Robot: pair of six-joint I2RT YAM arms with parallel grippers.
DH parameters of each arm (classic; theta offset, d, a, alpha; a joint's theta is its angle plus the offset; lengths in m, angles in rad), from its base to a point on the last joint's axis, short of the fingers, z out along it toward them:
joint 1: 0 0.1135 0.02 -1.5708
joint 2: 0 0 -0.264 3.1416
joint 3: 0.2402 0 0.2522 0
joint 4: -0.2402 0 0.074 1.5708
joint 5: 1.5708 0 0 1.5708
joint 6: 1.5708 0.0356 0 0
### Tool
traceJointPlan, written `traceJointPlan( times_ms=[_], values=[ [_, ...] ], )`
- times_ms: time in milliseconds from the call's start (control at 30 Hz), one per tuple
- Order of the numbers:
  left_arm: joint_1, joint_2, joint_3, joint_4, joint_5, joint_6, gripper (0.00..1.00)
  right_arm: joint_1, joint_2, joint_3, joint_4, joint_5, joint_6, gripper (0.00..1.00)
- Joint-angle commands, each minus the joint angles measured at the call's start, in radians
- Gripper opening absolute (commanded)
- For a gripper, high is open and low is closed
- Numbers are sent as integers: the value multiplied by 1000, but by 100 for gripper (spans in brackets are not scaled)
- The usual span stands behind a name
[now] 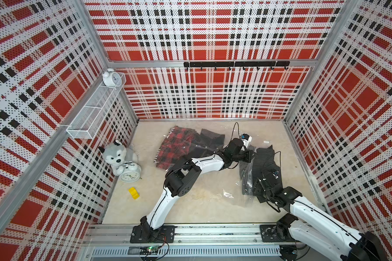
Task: Place the folded shirt into the vacuum bag
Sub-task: Place the shirt in the vacuum bag.
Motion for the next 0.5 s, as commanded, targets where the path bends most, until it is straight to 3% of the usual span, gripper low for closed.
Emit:
traceJointPlan(
  times_ms=[0, 267, 467],
  values=[
    [-8, -46, 5, 13, 9, -1, 0, -13, -51, 41, -112, 66, 43, 76],
    [-14, -44, 14, 4, 5, 1, 0, -57, -51, -28, -35, -32, 52, 71],
    [-17, -44, 21, -7, 0, 4, 0, -69, 56, -56, 44, -108, 27, 67]
  ],
)
